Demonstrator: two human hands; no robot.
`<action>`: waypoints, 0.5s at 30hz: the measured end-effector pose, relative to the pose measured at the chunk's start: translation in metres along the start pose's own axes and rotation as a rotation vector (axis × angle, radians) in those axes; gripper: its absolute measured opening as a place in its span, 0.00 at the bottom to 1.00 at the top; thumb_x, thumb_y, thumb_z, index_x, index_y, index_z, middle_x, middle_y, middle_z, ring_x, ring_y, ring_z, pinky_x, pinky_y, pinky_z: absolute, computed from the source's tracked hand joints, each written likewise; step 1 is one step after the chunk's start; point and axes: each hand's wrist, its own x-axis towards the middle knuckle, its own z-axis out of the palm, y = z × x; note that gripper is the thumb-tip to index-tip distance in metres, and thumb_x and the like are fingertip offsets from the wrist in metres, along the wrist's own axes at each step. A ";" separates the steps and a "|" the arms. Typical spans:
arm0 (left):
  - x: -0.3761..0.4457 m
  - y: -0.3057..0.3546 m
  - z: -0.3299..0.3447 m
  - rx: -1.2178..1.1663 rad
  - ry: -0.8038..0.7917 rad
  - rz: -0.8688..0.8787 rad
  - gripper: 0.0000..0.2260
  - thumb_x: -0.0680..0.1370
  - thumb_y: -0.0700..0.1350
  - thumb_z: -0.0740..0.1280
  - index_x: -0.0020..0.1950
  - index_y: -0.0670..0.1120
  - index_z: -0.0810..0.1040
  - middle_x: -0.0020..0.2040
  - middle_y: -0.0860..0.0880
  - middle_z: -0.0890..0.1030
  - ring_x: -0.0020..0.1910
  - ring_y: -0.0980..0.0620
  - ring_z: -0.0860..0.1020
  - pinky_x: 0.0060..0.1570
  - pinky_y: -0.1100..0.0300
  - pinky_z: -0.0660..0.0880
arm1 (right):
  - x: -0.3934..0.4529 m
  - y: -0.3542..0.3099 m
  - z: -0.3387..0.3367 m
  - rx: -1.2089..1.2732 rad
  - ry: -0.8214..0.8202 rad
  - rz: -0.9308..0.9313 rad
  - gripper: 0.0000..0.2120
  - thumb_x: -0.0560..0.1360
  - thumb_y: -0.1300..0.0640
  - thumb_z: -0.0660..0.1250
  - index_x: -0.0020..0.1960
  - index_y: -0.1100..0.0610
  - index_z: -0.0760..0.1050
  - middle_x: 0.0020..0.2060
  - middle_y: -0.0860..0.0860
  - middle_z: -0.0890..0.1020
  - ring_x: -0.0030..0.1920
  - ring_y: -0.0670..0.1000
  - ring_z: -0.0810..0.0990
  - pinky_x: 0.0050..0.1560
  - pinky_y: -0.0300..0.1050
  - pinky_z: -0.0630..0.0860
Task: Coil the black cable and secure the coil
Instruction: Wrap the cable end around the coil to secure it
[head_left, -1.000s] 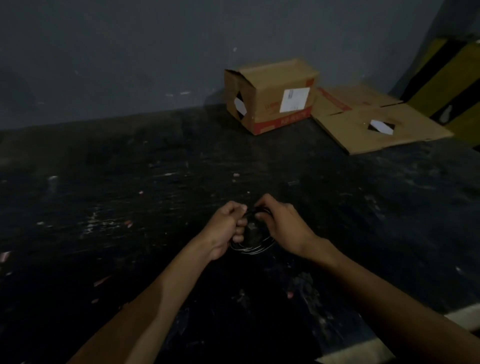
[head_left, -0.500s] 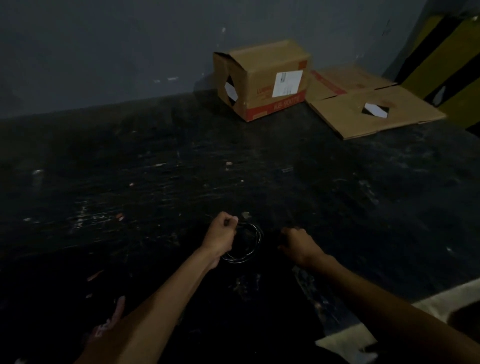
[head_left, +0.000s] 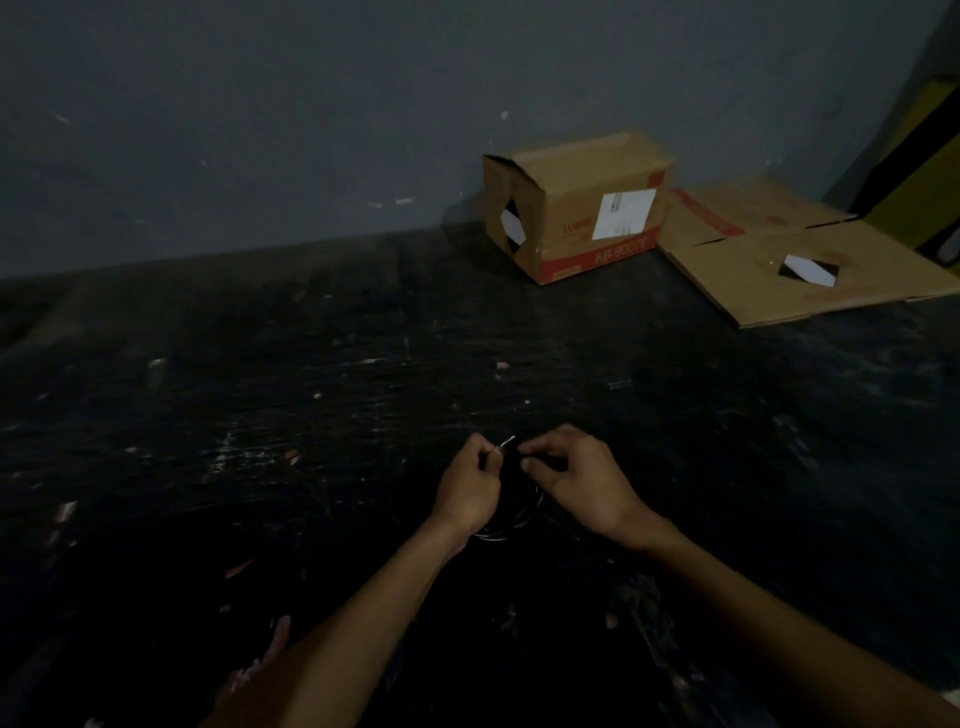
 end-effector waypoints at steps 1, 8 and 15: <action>0.001 0.006 -0.002 -0.029 -0.006 0.004 0.11 0.82 0.50 0.58 0.40 0.51 0.71 0.34 0.51 0.74 0.33 0.54 0.72 0.32 0.57 0.67 | 0.003 -0.004 0.001 -0.021 0.026 -0.005 0.09 0.74 0.55 0.70 0.53 0.52 0.83 0.47 0.48 0.80 0.49 0.44 0.79 0.54 0.36 0.74; -0.003 0.022 -0.015 -0.042 0.008 0.160 0.12 0.81 0.53 0.59 0.40 0.50 0.71 0.35 0.51 0.74 0.36 0.52 0.73 0.39 0.54 0.69 | 0.017 -0.015 0.003 -0.023 0.066 -0.019 0.12 0.73 0.60 0.70 0.56 0.52 0.80 0.47 0.46 0.77 0.44 0.38 0.75 0.41 0.22 0.68; -0.009 0.023 -0.020 0.104 0.044 0.260 0.09 0.82 0.51 0.57 0.46 0.49 0.71 0.37 0.49 0.78 0.37 0.49 0.76 0.39 0.51 0.72 | 0.014 -0.020 0.001 0.065 0.072 -0.016 0.07 0.73 0.60 0.70 0.50 0.51 0.79 0.45 0.46 0.80 0.45 0.40 0.77 0.42 0.27 0.71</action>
